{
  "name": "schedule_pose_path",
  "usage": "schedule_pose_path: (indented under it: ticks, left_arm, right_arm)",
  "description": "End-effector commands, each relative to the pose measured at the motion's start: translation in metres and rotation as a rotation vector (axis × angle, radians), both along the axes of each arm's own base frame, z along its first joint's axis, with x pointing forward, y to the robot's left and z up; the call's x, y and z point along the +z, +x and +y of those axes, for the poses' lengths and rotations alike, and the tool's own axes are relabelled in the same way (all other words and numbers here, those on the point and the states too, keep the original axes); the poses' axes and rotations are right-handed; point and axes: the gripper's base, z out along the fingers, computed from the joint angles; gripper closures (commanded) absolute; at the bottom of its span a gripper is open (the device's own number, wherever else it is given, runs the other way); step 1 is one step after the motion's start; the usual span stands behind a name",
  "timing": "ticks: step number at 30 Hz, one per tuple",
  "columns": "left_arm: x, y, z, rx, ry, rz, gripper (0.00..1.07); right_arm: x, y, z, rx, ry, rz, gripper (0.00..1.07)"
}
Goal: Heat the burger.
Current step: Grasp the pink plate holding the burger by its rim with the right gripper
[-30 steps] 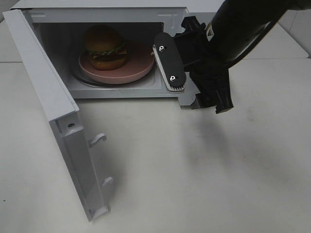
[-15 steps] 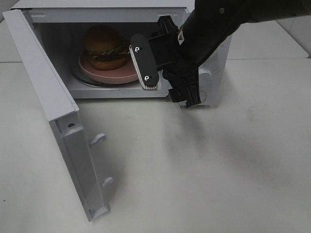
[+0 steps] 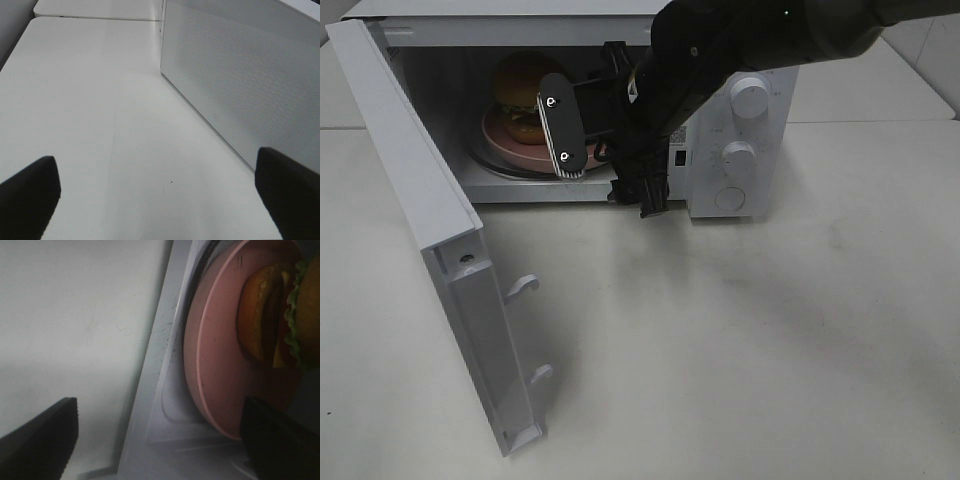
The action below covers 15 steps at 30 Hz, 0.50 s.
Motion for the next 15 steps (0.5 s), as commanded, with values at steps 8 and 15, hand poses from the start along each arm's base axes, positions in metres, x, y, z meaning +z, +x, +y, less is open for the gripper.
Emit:
schedule_pose_path:
  ticks: [8,15]
  left_arm:
    - [0.0,-0.003,-0.001,-0.003,-0.006,-0.032,0.09]
    - [0.0,-0.003,-0.001,-0.003,-0.006,-0.032,0.09]
  right_arm:
    - [-0.016,0.02,0.017,-0.013,0.024,0.006,0.23]
    - [-0.033,0.036,0.029,-0.027,0.004,0.037,0.24]
